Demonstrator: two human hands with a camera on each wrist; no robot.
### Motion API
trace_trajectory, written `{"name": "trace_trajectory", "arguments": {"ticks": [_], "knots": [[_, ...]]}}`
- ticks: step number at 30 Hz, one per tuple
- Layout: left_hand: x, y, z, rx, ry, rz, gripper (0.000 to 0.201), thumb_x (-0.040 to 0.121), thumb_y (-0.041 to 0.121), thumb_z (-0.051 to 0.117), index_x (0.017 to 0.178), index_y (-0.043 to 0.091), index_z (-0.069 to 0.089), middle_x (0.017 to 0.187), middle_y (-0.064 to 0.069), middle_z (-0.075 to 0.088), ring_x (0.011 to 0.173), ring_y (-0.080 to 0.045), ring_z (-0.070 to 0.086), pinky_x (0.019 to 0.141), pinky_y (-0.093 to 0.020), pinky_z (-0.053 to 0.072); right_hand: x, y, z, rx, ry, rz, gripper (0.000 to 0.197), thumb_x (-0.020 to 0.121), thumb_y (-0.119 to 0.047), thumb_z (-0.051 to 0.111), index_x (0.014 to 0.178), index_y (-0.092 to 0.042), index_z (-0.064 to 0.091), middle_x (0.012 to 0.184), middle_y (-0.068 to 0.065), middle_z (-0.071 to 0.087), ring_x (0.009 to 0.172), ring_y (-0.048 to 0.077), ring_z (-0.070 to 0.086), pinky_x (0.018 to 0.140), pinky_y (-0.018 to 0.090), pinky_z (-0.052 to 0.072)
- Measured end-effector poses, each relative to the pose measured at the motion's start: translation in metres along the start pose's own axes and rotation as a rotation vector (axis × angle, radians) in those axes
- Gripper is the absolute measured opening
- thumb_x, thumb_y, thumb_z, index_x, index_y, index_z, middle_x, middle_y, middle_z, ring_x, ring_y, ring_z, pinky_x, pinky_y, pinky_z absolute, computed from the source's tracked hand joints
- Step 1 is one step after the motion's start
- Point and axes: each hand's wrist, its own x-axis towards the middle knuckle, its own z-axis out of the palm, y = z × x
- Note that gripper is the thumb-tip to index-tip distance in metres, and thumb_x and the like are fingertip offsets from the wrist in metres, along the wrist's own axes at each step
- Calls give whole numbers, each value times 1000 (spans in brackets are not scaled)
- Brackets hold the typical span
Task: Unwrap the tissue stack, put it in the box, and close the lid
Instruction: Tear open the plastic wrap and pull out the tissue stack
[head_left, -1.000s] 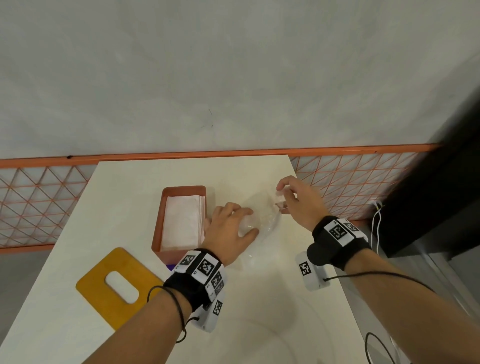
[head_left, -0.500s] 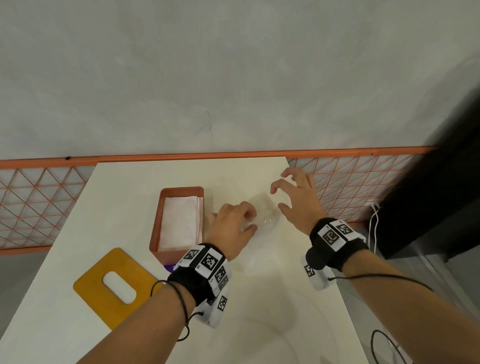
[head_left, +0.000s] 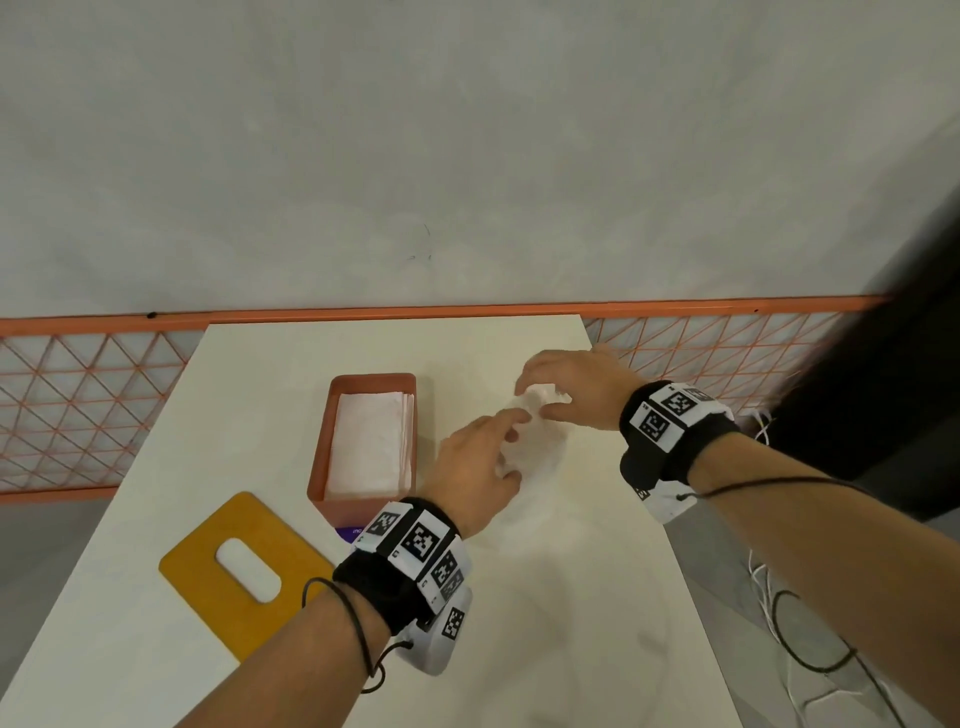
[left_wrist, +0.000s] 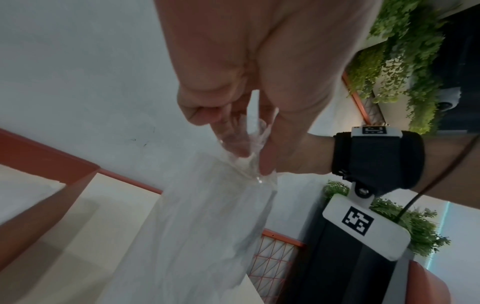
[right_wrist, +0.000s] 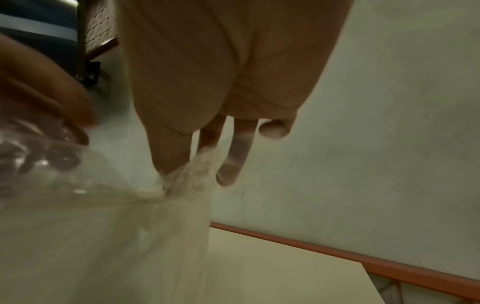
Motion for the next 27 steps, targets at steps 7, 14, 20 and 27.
{"name": "trace_trajectory", "arguments": {"ticks": [7, 14, 20, 27], "knots": [[2, 3, -14, 288, 57, -31, 15, 85, 40, 61, 97, 33, 67, 89, 10, 64, 101, -13, 53, 81, -34, 26, 14, -1, -13, 4, -108, -39, 23, 89, -25, 61, 111, -30, 68, 112, -11, 70, 71, 1, 50, 82, 29, 45], [-7, -5, -15, 153, -145, 9, 61, 84, 71, 24, 88, 33, 72, 78, 11, 66, 90, -6, 58, 91, -40, 26, 13, 2, -16, 179, -110, 17, 18, 87, -20, 64, 105, -23, 68, 99, -9, 65, 80, 12, 61, 68, 22, 41], [7, -12, -9, 137, -50, -46, 19, 91, 36, 53, 102, 34, 69, 83, 13, 53, 87, -12, 55, 91, -39, 35, 0, 0, -16, 272, -225, 47, 49, 71, -10, 73, 115, -31, 60, 115, -6, 57, 94, 18, 64, 76, 28, 51], [5, -21, 3, 190, 1, 13, 5, 82, 34, 69, 86, 31, 68, 126, 8, 34, 117, -13, 37, 91, -40, 30, -13, 15, -20, 333, -137, 35, 49, 69, 8, 64, 101, -29, 65, 112, -7, 60, 96, 14, 63, 66, 18, 50]]}}
